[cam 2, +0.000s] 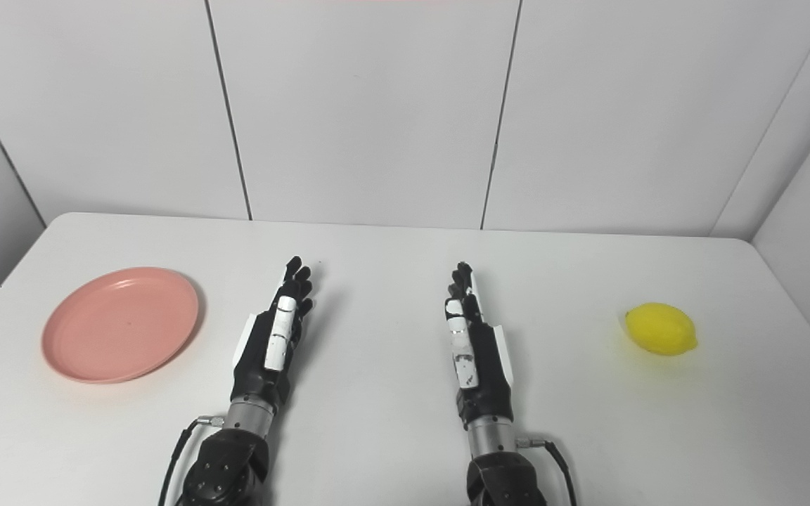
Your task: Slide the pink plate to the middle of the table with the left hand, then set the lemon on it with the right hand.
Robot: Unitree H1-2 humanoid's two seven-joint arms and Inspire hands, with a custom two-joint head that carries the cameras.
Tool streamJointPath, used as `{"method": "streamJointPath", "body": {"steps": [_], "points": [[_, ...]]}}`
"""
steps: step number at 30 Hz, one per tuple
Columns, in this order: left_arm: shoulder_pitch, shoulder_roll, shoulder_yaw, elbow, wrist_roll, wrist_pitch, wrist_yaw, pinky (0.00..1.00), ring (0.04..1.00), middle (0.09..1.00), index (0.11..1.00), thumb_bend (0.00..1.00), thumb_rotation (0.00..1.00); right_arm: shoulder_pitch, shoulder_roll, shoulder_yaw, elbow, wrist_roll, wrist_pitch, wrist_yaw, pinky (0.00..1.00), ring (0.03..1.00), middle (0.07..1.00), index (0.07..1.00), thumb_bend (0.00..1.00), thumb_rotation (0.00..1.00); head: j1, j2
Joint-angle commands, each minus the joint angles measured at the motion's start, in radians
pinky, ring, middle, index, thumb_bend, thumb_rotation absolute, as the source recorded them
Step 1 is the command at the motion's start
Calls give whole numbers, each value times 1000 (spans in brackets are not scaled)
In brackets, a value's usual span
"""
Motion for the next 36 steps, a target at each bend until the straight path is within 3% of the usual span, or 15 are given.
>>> {"method": "streamJointPath", "body": {"steps": [1, 9, 22, 28, 36], "points": [[29, 12, 1, 10, 4, -8, 1, 1000, 1000, 1000, 1000, 640, 1000, -17, 8, 5, -41, 14, 30, 15, 1000, 1000, 1000, 1000, 723, 1000, 2, -1], [33, 14, -3, 3, 14, 3, 5, 1000, 997, 1000, 1000, 626, 1000, -18, 15, 2, -40, 17, 16, 5, 1000, 1000, 1000, 1000, 709, 1000, 4, -1], [32, 17, -6, 9, 29, -9, 12, 1000, 1000, 1000, 1000, 655, 1000, -12, 11, 6, -87, 22, 91, 11, 1000, 1000, 1000, 1000, 723, 1000, 3, -3], [31, 13, -2, 15, 17, -9, 4, 1000, 1000, 1000, 1000, 647, 1000, -11, 9, 4, -82, 27, 85, 14, 1000, 1000, 1000, 1000, 716, 1000, 18, -8], [31, -5, -23, 35, 13, -19, -6, 1000, 1000, 1000, 1000, 610, 1000, 9, -22, -6, -99, 47, 89, 33, 1000, 1000, 1000, 1000, 691, 1000, 182, -61]]}}
